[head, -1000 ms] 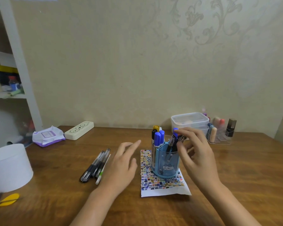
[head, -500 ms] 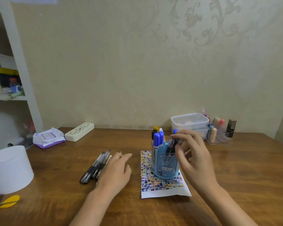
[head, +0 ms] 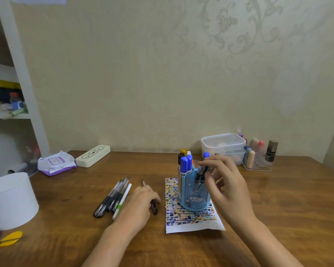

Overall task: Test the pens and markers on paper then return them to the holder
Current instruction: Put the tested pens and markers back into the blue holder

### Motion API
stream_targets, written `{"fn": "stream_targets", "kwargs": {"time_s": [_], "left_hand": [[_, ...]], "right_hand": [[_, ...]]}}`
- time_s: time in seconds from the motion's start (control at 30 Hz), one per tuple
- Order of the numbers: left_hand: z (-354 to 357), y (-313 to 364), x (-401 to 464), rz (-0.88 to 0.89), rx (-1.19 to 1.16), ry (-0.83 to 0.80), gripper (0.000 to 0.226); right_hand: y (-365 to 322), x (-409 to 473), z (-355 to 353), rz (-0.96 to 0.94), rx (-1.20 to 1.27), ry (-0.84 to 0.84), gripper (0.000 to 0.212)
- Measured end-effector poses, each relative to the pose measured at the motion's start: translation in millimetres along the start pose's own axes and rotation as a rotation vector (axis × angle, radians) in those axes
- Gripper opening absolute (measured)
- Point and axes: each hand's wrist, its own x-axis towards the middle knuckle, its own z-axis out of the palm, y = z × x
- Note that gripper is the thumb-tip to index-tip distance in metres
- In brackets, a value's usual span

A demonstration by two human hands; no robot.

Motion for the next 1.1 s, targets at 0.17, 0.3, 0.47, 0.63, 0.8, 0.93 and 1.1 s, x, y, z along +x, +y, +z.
{"fn": "stream_targets", "kwargs": {"time_s": [0.17,0.3,0.47,0.63,0.8,0.93,1.1], "left_hand": [[-5,7,-4,0.045,-0.011,0.041,0.024],[-10,16,-5,0.102,-0.069,0.147,0.024],[-8,19,-3,0.305,-0.183,0.263,0.029],[-7,29,-6,0.4,-0.255,0.317,0.028],[-10,34,-9,0.414,-0.293,0.357,0.034],[-8,33,-9,0.389,-0.305,0.363,0.039],[-8,36,-10,0.322,-0.284,0.269,0.044]], "right_hand": [[0,0,0,-0.015,-0.008,0.017,0.03],[-2,0,0,-0.054,-0.01,0.035,0.031],[-7,-3,-1,-0.105,0.004,-0.015,0.026],[-10,-6,2,-0.136,-0.061,-0.248,0.02],[-8,-6,4,-0.145,-0.064,-0.296,0.019],[-7,-6,6,-0.13,0.019,-0.304,0.012],[-6,3,-4,-0.067,0.116,-0.046,0.011]]}}
